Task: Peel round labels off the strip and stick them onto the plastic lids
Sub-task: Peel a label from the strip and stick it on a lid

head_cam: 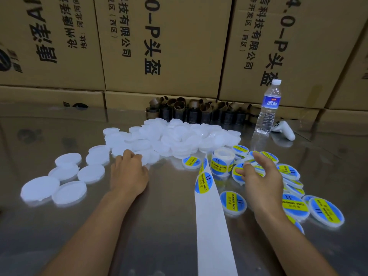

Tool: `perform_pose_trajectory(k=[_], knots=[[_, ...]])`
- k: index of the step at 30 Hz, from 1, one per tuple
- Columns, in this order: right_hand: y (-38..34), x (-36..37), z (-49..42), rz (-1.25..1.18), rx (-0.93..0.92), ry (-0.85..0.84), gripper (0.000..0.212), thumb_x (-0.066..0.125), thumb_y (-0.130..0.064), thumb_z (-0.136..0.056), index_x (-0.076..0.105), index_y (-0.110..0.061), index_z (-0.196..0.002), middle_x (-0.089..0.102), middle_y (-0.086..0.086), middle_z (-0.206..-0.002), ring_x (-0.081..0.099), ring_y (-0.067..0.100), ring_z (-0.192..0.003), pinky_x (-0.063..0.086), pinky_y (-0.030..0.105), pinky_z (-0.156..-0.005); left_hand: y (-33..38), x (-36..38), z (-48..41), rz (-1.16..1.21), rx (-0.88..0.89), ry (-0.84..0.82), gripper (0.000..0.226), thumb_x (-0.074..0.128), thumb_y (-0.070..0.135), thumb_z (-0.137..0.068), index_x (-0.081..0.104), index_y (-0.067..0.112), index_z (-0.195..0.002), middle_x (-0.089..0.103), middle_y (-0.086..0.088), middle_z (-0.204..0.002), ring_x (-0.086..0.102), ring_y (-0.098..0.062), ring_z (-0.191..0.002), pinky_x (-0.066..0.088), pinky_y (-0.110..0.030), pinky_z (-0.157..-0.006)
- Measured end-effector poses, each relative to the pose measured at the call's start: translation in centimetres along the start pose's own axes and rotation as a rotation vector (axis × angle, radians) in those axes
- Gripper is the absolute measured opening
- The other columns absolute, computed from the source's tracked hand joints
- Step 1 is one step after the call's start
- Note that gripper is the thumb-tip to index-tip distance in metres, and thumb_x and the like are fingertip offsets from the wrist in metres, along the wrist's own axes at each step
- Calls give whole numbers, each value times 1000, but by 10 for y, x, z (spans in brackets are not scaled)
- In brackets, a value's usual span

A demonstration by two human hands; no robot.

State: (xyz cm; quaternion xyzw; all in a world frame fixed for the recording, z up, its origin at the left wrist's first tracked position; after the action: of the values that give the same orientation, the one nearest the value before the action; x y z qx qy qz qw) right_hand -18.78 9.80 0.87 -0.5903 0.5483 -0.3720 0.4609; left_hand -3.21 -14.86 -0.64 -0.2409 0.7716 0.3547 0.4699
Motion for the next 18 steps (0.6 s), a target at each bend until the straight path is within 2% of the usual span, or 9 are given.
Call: perform_pose_trajectory(k=[4,8,11,14,18], knots=[[2,-1,-1,2,5,4,27,54,-12,-89,55,-32,-107,56,-41,-60,66,33,-80,52,46,-82,-1,-3,1,69,-1,77,35,54,24,-94,60,9,-125,54,-13,-129,44,-34,-120,35,-39,-97],[1,0,-2,-5,-21,-22,25,53,-11,-90,53,-32,-103,51,-49,-63,66,16,-74,50,39,-78,0,-6,1,90,-5,137,29,61,32,-91,65,11,-112,68,-13,-110,57,-32,-106,37,-40,-97],[1,1,-3,-2,-34,-35,25,53,-11,-90,54,-31,-104,52,-49,-64,65,14,-72,49,37,-74,0,-8,0,96,-6,156,22,63,31,-90,64,15,-104,68,-10,-106,58,-31,-102,36,-40,-98],[1,1,-2,-1,-38,-47,24,53,-11,-90,54,-31,-103,52,-49,-65,65,17,-71,48,35,-70,0,-8,0,189,-12,157,18,65,28,-89,63,14,-100,65,-9,-109,58,-29,-100,41,-38,-85],[0,2,-2,-3,-49,-64,24,54,-11,-90,55,-30,-105,52,-49,-65,66,14,-75,47,34,-71,-2,-5,-1,240,-23,150,22,67,33,-87,60,14,-97,63,-9,-109,57,-28,-94,39,-33,-72]])
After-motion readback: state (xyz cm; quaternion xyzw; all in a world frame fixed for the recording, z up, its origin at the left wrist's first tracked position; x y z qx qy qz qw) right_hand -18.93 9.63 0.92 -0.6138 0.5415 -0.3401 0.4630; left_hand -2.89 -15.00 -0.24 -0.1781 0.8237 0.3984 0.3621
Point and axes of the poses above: each hand's wrist, its own z-axis away from the middle knuckle, its own x-axis out of the palm, y = z × x, the point moved 5 cm from there along -z, towards the middle knuckle
